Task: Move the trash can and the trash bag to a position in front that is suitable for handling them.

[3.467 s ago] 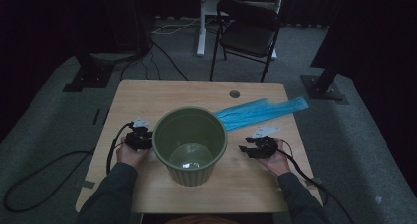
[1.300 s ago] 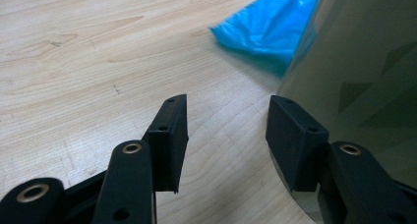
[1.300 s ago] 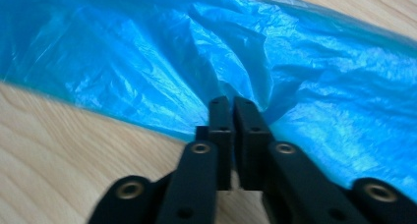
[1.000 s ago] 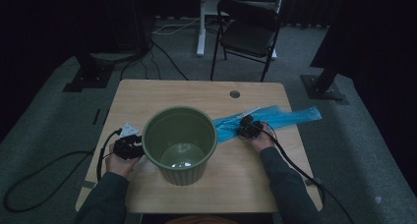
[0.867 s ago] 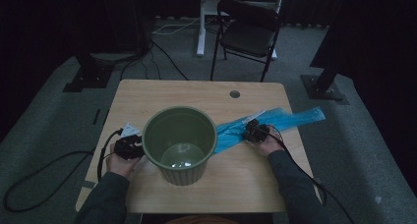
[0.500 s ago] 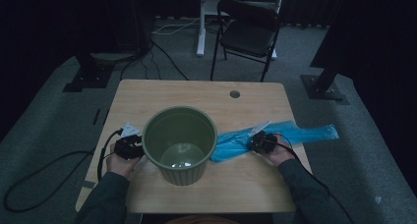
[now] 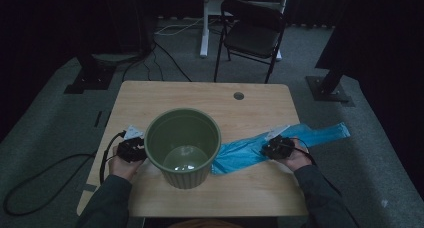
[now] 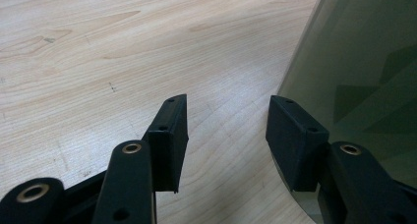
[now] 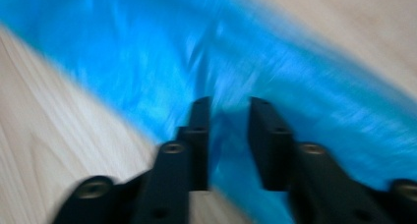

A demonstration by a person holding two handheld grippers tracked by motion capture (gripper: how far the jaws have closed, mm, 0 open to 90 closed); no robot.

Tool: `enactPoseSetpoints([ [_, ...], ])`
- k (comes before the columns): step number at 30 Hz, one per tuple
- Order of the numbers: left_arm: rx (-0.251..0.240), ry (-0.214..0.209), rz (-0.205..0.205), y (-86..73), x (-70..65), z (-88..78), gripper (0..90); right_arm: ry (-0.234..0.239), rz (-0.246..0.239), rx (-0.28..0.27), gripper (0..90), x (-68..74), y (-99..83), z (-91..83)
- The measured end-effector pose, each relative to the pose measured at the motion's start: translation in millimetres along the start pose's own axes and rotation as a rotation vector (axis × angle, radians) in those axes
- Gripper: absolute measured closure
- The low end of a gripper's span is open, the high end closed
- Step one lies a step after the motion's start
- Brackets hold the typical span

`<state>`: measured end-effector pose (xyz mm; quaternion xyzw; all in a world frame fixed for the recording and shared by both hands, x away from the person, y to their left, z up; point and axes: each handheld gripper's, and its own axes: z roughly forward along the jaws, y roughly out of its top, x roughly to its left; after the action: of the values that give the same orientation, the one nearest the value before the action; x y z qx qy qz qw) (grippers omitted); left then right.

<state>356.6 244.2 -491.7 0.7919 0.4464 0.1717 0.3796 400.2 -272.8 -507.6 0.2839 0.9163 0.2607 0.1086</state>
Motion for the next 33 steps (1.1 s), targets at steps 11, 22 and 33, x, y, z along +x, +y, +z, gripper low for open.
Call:
enactPoseSetpoints([
  [11,0.002,-0.001,0.003,0.5,-1.0,1.1,50.5,-0.13,0.27,-0.096,50.3,-13.6,15.1,12.4],
  [22,0.005,-0.003,0.007,0.6,-1.7,1.7,50.6,-0.154,0.316,-0.064,51.9,-7.2,25.5,41.9],
  [33,0.006,-0.005,0.008,0.6,-1.9,1.9,50.5,-0.12,0.264,-0.039,88.5,-11.3,23.4,36.9],
])
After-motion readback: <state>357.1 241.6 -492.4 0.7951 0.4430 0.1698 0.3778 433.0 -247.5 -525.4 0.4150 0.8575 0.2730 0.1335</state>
